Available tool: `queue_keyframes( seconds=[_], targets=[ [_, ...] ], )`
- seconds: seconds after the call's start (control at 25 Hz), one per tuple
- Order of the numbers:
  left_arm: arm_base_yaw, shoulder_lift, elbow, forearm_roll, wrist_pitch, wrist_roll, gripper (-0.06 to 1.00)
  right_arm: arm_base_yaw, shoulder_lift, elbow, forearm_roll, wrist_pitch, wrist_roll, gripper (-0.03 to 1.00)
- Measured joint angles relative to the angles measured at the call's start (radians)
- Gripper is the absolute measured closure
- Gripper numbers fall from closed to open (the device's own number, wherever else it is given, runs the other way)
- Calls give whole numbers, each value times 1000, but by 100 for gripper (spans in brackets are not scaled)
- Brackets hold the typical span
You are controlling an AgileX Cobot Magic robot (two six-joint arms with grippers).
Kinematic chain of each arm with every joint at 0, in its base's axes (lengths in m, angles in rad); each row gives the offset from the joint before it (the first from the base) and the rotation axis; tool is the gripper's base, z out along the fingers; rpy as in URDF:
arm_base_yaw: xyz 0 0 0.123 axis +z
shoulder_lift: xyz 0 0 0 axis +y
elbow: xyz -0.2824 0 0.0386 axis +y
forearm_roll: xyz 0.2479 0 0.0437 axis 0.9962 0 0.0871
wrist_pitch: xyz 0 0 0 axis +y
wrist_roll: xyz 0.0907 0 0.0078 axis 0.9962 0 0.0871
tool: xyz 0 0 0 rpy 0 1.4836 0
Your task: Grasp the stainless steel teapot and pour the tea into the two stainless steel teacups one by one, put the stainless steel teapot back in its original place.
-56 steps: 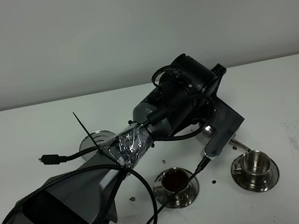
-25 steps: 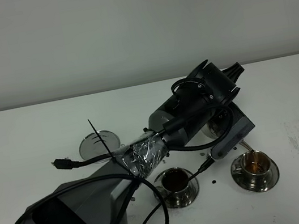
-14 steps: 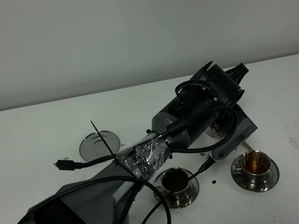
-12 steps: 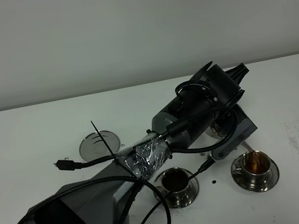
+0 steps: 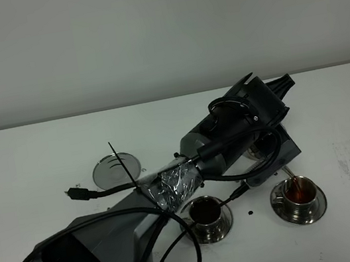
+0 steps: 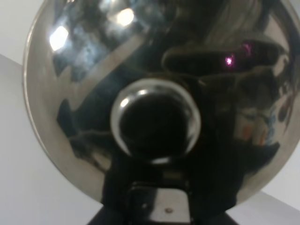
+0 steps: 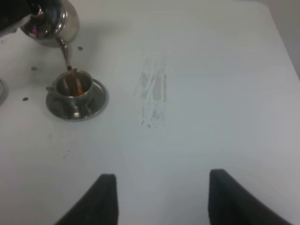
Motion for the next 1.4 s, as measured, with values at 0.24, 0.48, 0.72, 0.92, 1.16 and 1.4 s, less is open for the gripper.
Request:
queue_keyframes(
  seconds=[0.24, 0.48, 0.72, 0.92, 1.16, 1.4],
  targets=[
    [-5, 0, 0, 15, -2, 6, 70, 0, 0, 0, 0, 0, 0, 51],
    [-15, 0, 0, 21, -2, 17, 70, 0, 0, 0, 0, 0, 0, 51],
    [-19, 0, 0, 43, -3, 23, 70, 0, 0, 0, 0, 0, 0, 51],
    [-20, 0, 0, 45, -4, 25, 70, 0, 0, 0, 0, 0, 0, 51],
    [-20, 0, 0, 57, -6, 30, 70, 0, 0, 0, 0, 0, 0, 51],
    [-20, 0, 0, 57, -7, 31, 70, 0, 0, 0, 0, 0, 0, 51]
  ],
)
